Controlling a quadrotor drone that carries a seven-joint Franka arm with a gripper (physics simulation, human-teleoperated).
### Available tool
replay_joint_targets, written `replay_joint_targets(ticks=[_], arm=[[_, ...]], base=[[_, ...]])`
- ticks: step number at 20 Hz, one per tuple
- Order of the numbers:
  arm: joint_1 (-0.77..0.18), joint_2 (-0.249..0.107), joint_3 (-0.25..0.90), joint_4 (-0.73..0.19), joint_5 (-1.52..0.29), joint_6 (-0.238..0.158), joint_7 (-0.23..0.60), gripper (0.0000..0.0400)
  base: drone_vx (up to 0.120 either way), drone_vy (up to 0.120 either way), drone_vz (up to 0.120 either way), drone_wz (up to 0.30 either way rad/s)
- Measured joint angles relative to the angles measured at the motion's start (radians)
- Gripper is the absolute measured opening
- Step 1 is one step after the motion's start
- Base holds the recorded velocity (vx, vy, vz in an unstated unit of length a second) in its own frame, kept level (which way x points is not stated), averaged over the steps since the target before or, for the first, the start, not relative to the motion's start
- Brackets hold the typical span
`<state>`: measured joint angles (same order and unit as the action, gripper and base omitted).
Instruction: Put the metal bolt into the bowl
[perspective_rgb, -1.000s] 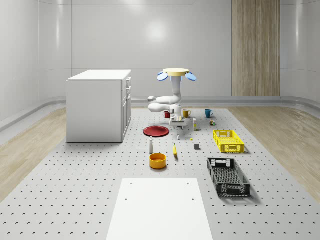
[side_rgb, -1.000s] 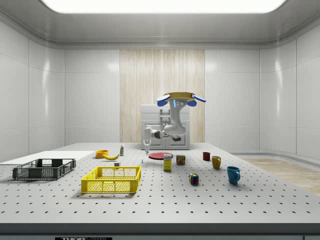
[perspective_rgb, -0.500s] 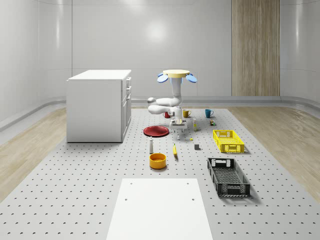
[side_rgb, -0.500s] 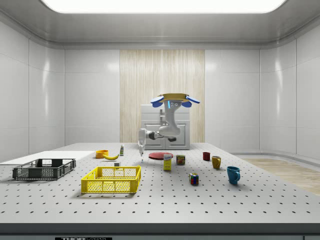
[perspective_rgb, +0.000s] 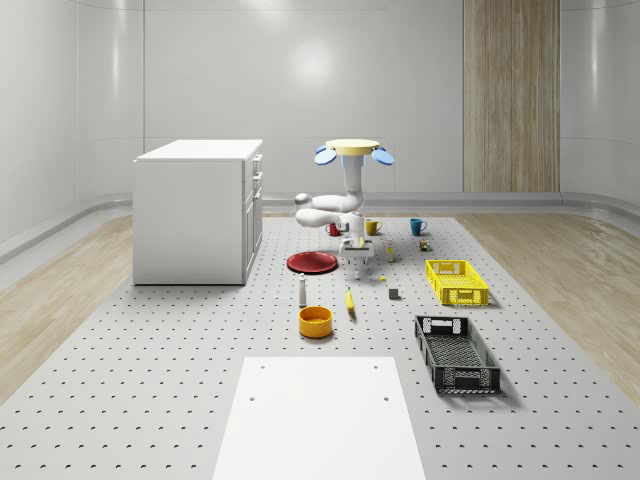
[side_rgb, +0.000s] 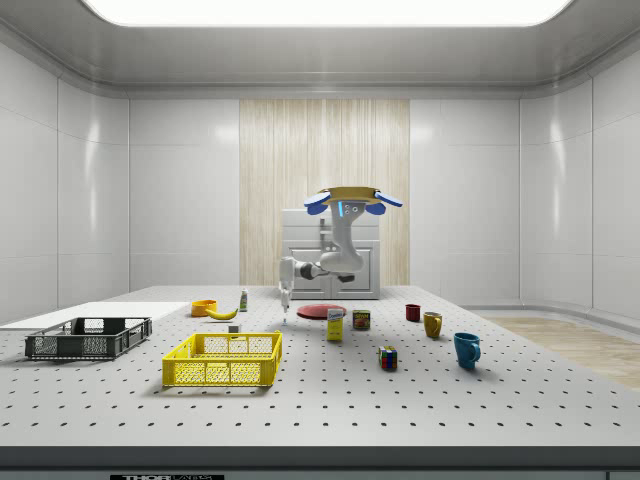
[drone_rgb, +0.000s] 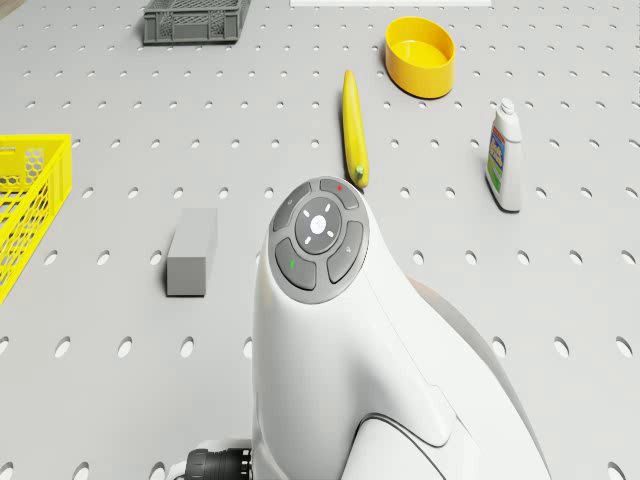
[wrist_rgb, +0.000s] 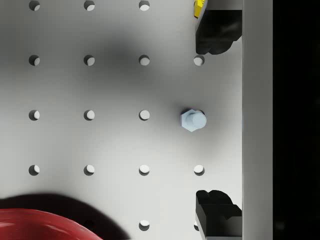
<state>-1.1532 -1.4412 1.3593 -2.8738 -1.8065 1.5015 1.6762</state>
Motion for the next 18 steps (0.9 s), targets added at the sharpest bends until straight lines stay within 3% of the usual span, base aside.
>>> replay_joint_targets(ticks=[10,18], arm=[[-0.010,-0.027,-0.106,0.023,-0.095,0.060,-0.003,0.0400],[-0.062,-0.021,-0.146,0.079,-0.135,0.086,0.000,0.0400]], base=[[0.000,0.000,0.000,0.000],[0.000,0.000,0.000,0.000]])
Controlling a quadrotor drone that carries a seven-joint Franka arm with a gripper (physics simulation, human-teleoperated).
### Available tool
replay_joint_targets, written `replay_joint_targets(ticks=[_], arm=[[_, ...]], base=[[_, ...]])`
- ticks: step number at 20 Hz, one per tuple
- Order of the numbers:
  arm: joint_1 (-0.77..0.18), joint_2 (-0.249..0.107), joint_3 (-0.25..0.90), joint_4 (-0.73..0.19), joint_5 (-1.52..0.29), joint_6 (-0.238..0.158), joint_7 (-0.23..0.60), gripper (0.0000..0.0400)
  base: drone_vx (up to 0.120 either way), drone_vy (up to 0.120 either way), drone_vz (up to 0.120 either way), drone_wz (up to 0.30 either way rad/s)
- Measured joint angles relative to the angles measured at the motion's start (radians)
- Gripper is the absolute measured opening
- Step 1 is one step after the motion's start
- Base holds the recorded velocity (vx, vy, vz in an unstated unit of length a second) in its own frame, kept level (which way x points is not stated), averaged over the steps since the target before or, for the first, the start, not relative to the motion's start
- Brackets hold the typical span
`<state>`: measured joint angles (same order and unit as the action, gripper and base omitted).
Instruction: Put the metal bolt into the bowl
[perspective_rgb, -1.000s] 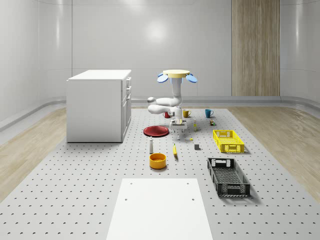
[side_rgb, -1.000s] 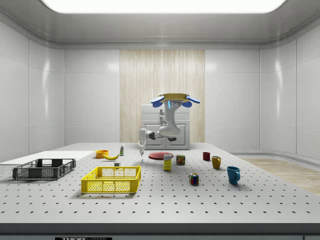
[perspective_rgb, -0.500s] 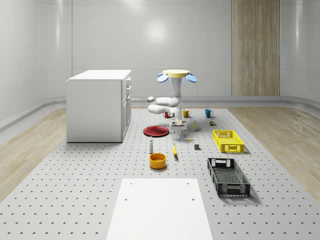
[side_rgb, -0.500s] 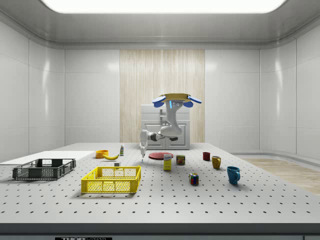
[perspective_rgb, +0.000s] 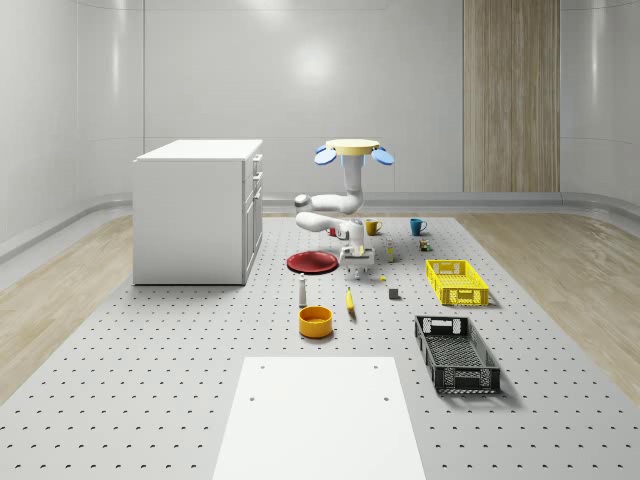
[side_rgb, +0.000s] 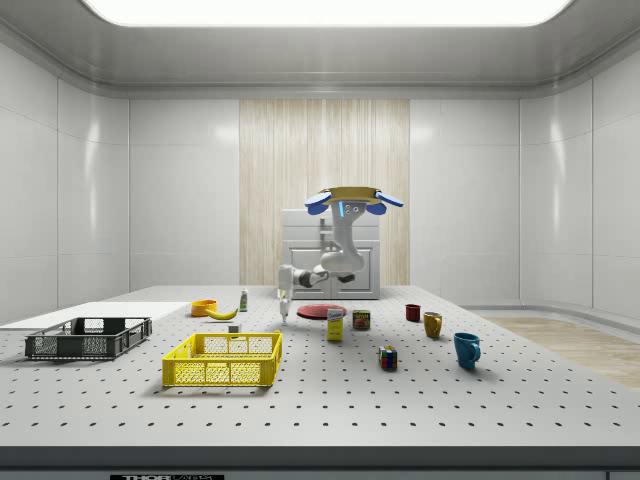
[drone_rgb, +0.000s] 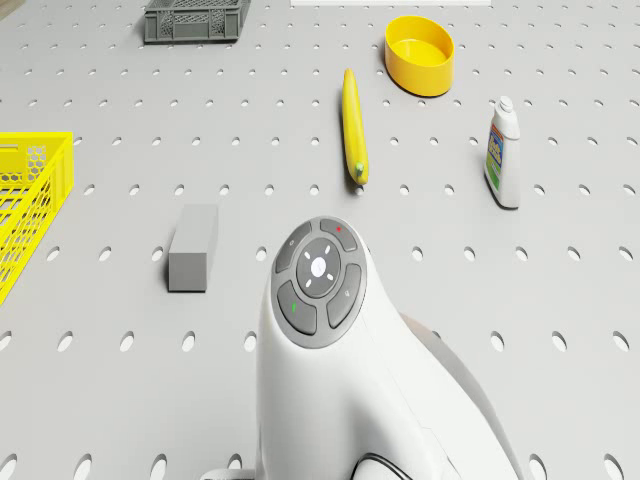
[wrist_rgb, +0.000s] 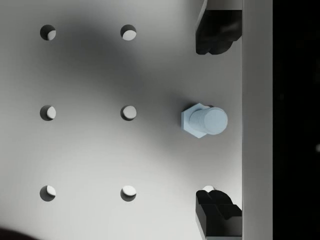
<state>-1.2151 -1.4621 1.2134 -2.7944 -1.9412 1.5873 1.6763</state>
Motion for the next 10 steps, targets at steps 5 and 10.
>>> replay_joint_targets(ticks=[5,10], arm=[[-0.013,0.000,-0.011,0.014,-0.010,0.009,0.001,0.0298],[-0.018,-0.001,-0.015,0.019,-0.013,0.013,0.002,0.0157]], base=[[0.000,0.000,0.000,0.000],[0.000,0.000,0.000,0.000]])
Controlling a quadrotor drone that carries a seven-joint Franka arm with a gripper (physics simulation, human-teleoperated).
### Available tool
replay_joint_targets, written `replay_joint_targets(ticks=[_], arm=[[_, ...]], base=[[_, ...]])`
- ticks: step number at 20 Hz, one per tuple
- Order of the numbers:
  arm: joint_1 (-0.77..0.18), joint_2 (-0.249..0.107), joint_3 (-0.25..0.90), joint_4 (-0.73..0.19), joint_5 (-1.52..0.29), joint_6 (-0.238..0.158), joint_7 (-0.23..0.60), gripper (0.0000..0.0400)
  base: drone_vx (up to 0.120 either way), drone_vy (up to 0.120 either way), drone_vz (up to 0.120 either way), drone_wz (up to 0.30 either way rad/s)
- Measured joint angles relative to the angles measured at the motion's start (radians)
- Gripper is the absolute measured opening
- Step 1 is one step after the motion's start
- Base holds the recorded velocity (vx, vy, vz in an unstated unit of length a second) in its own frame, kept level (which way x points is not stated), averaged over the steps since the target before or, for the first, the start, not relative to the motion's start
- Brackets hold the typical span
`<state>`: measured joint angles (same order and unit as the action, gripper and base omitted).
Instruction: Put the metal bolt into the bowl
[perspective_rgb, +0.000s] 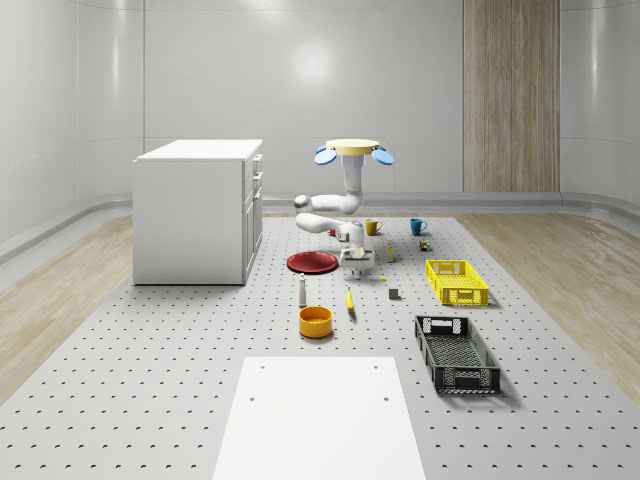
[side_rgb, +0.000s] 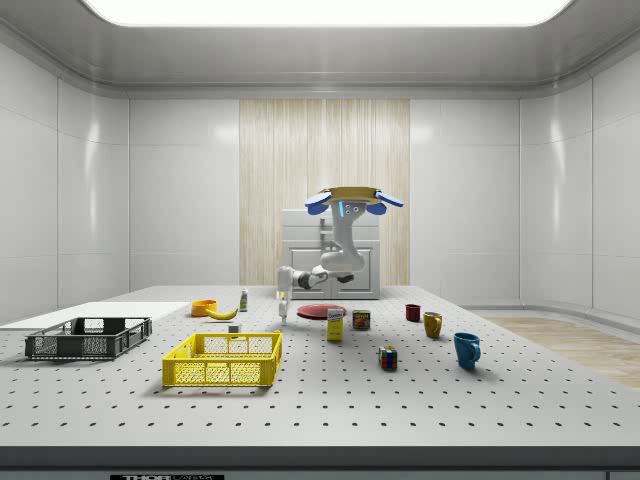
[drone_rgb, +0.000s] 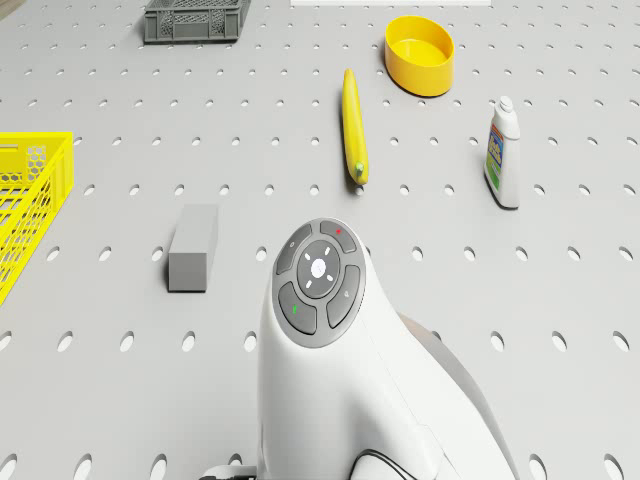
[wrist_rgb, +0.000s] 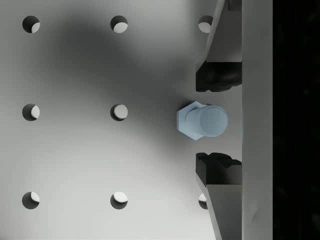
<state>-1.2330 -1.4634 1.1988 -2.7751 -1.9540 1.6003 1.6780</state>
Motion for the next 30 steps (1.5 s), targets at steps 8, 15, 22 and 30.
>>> replay_joint_targets(ticks=[8,15,22,30], arm=[[-0.002,-0.003,0.006,-0.001,0.007,0.001,0.001,0.0108],[0.003,-0.008,0.057,-0.016,0.056,-0.017,0.005,0.0101],[0.002,-0.014,0.072,-0.019,0.072,-0.017,0.007,0.0100],[0.000,-0.022,0.076,-0.020,0.079,-0.011,0.010,0.0100]], base=[[0.000,0.000,0.000,0.000],[0.063,-0.069,0.086,0.000],[0.120,-0.103,0.057,0.000],[0.120,0.000,0.085,0.000]])
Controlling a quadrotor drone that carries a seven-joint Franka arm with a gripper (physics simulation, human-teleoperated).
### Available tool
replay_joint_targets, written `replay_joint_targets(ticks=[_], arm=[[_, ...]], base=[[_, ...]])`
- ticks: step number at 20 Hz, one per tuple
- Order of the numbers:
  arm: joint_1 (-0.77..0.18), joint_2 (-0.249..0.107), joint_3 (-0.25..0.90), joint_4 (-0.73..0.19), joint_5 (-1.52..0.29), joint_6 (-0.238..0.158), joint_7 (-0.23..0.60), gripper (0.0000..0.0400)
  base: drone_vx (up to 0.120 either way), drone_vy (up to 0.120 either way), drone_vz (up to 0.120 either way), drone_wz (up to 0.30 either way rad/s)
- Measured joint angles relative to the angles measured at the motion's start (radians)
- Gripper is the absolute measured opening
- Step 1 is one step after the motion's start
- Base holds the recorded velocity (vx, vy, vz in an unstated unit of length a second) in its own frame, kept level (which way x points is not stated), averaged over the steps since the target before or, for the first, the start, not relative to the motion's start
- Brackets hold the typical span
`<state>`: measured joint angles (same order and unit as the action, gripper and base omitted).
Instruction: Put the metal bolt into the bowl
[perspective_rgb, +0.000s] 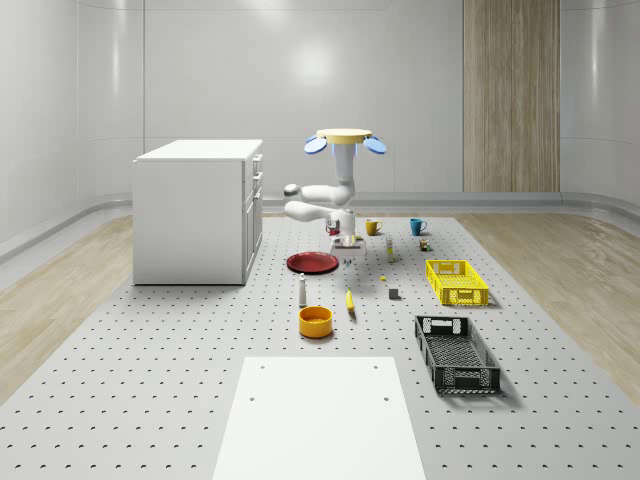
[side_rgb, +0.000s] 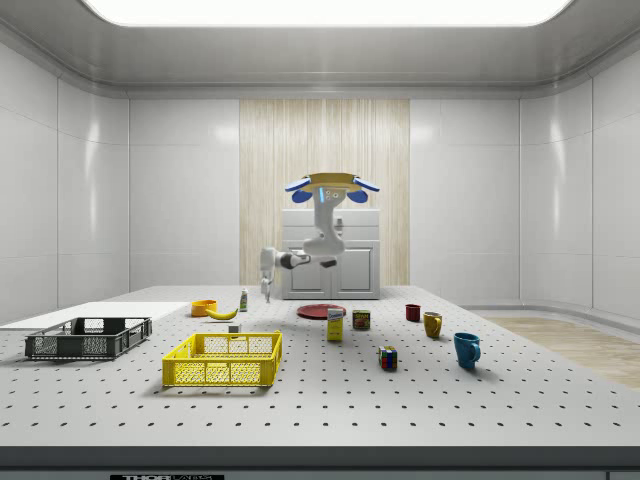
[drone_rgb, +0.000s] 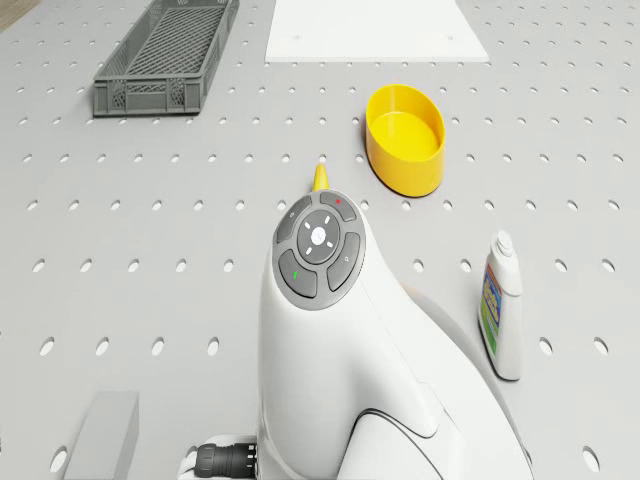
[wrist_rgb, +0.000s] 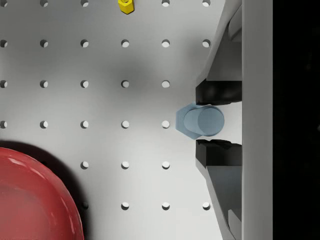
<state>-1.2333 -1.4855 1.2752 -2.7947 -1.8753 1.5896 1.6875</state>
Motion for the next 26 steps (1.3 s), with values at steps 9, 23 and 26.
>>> replay_joint_targets(ticks=[9,23,26], arm=[[-0.003,-0.008,0.001,0.000,0.004,0.007,0.002,0.0100],[-0.006,-0.019,0.003,0.001,0.009,0.017,0.005,0.0100],[-0.007,-0.021,0.003,0.001,0.009,0.019,0.005,0.0100]], base=[[0.120,0.000,0.000,0.000],[0.120,-0.069,0.000,0.000],[0.120,-0.120,0.000,0.000]])
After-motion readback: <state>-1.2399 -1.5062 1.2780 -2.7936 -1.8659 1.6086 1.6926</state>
